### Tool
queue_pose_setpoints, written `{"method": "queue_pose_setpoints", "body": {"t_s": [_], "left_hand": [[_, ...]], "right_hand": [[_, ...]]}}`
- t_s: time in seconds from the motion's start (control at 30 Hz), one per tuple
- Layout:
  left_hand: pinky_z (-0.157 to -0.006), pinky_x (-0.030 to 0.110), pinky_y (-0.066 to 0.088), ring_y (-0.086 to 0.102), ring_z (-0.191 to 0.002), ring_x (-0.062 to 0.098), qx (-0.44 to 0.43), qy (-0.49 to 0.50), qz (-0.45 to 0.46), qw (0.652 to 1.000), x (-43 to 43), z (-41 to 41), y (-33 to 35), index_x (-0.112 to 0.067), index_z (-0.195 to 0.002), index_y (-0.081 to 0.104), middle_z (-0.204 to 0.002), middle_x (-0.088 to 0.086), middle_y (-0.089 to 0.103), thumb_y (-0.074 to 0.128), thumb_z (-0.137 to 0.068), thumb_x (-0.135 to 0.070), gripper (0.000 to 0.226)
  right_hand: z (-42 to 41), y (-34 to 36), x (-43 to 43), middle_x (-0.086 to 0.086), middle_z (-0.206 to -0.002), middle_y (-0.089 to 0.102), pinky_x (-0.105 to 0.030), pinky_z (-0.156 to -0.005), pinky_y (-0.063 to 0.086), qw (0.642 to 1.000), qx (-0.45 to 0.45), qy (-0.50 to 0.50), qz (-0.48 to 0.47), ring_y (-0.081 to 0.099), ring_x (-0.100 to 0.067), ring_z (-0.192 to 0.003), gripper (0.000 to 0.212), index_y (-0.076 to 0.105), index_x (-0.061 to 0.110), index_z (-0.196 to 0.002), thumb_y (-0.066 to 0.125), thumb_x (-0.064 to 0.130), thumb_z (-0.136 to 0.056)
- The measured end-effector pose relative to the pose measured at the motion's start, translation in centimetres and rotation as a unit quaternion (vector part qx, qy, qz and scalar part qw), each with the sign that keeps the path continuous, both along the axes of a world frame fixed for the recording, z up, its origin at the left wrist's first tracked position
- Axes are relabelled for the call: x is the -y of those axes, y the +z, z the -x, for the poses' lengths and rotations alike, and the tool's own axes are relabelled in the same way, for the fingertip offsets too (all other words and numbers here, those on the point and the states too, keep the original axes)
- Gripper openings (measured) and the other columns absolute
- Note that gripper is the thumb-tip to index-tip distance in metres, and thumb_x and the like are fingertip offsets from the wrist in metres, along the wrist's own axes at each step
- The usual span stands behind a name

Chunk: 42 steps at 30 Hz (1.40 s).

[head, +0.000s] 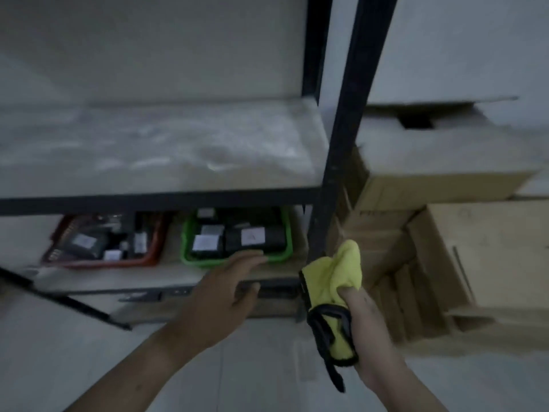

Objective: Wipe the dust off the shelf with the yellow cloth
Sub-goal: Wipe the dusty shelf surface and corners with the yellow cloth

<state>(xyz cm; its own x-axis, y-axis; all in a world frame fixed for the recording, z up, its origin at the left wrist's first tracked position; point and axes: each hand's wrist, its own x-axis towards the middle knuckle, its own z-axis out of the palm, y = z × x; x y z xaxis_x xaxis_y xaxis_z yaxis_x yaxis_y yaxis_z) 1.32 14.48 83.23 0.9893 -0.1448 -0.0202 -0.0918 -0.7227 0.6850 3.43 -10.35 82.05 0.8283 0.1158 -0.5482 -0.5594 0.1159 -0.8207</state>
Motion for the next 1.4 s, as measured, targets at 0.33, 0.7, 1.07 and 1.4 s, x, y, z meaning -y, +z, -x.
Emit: {"method": "queue_pose_setpoints", "body": {"t_s": [0.33,0.7,1.07,1.4], "left_hand": [[-0.109,0.023,0.041,0.05,-0.128,0.006,0.21,0.024,-0.146,0.966,-9.9,-4.3,9.4,-0.024,-0.136,0.067,-0.137,-0.014,0.062,0.049,-0.102,-0.032,0.039],[-0.096,0.035,0.041,0.067,-0.103,0.028,0.34,-0.199,-0.261,0.881,-13.8,-14.0,6.2,-0.012,-0.118,0.075,-0.121,0.008,0.071,0.045,-0.106,-0.025,0.036],[-0.095,0.033,0.038,0.054,-0.106,0.023,0.354,-0.211,-0.214,0.886,-14.1,-14.8,5.5,-0.014,-0.106,0.073,-0.113,0.002,0.066,0.05,-0.1,-0.023,0.025],[-0.099,0.032,0.037,0.057,-0.111,0.023,0.328,-0.215,-0.2,0.898,-14.4,-15.0,5.0,-0.019,-0.115,0.067,-0.124,0.0,0.058,0.049,-0.106,-0.028,0.021]], "right_hand": [[-3.9,13.3,-7.1,0.041,-0.107,0.055,0.002,-0.073,0.041,0.922,0.331,0.133,0.151,0.054,0.017,-0.101,0.053,0.042,0.063,-0.118,0.043,0.014,-0.099],[-14.5,14.4,-13.6,-0.006,-0.143,0.023,-0.034,-0.098,0.045,0.751,0.39,0.057,0.53,0.04,-0.026,-0.119,0.045,0.035,0.02,-0.137,0.045,0.014,-0.093],[-20.6,11.1,-14.1,-0.014,-0.129,0.039,-0.041,-0.091,0.046,0.661,0.193,0.095,0.718,0.04,-0.032,-0.116,0.039,0.035,0.017,-0.128,0.049,0.02,-0.092],[-20.9,12.7,-15.6,-0.006,-0.101,0.056,-0.037,-0.072,0.048,0.698,0.39,0.094,0.594,0.056,-0.028,-0.092,0.029,0.054,0.028,-0.12,0.049,0.031,-0.092]]}}
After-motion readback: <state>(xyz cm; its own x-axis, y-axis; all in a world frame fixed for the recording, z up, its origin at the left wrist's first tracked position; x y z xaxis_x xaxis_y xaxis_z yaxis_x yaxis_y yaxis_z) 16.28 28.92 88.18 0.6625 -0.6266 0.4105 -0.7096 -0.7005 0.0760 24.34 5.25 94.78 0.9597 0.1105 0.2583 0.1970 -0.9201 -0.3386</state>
